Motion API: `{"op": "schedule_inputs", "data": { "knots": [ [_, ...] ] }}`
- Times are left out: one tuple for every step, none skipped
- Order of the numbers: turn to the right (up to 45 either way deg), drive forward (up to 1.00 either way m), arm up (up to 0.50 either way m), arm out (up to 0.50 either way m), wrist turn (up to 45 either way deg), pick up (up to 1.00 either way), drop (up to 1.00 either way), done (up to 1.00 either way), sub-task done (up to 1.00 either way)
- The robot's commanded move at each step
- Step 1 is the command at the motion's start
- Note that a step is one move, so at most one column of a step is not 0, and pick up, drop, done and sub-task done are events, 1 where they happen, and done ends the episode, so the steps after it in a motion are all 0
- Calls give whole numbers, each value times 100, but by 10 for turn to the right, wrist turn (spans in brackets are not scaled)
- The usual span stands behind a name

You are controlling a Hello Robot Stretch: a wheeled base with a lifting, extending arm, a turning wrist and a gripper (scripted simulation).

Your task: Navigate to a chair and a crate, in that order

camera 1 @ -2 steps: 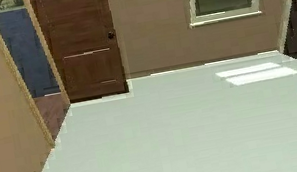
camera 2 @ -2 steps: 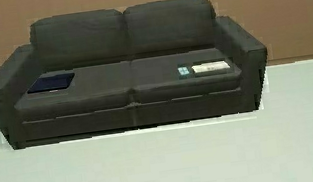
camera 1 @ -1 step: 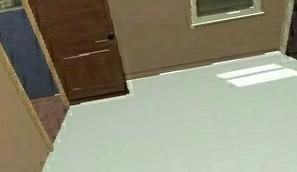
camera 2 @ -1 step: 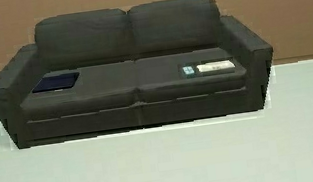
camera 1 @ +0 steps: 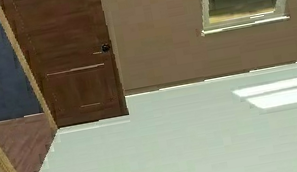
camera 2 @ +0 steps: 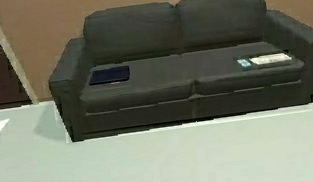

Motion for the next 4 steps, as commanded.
{"op": "schedule_inputs", "data": {
  "knots": [
    [-450,0,0,0,0,0,0,0,0],
    [-90,0,0,0,0,0,0,0,0],
    [0,15,0,0,0,0,0,0,0],
    [270,0,0,0,0,0,0,0,0]
  ]
}}
